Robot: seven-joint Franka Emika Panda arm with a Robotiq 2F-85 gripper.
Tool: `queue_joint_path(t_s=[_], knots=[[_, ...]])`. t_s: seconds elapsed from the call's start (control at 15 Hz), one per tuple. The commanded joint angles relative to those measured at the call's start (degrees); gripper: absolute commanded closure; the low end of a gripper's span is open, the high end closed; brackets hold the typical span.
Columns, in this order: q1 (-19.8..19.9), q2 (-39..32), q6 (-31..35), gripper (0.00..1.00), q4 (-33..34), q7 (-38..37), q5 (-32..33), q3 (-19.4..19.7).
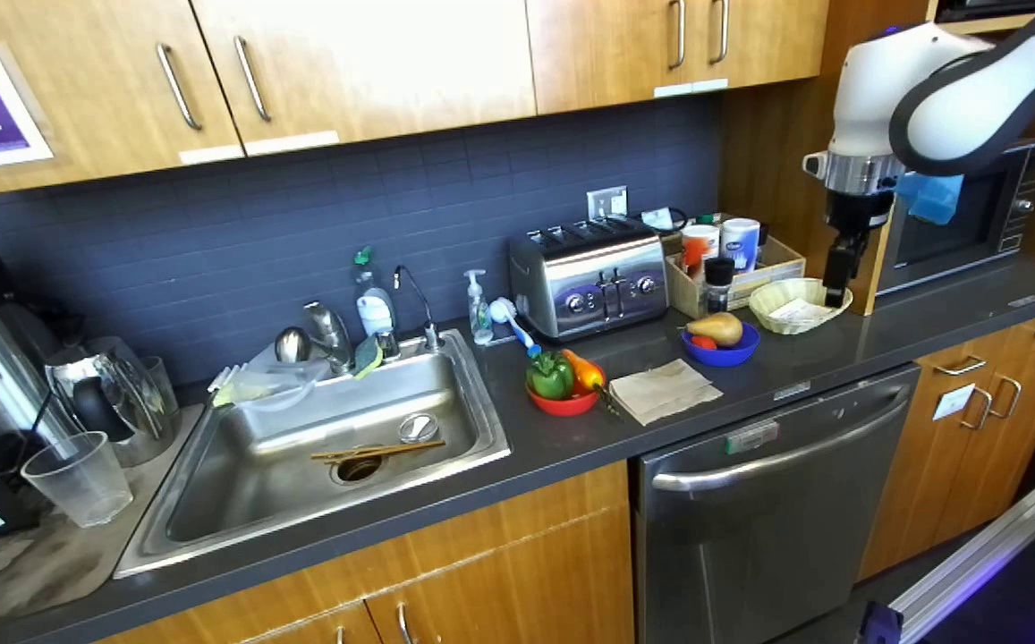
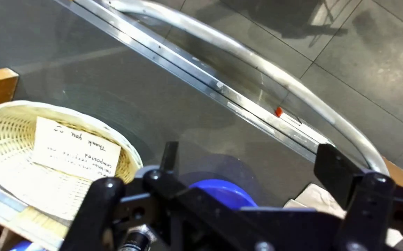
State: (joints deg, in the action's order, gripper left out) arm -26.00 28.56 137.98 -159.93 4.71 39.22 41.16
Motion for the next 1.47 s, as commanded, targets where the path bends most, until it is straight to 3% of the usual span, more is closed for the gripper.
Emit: queue_joint_path(t_s=[0.0, 0.87, 1.4], knots=[[-3.8, -5.2, 4.3, 0.00, 0.0, -0.3, 4.2, 1.8], [-17.6, -17.2, 12.0, 0.00, 0.0, -3.8, 14.6, 3.3], [-23.1, -24.5, 16.0, 0.00, 0.0, -8.0, 18.1, 1.4]])
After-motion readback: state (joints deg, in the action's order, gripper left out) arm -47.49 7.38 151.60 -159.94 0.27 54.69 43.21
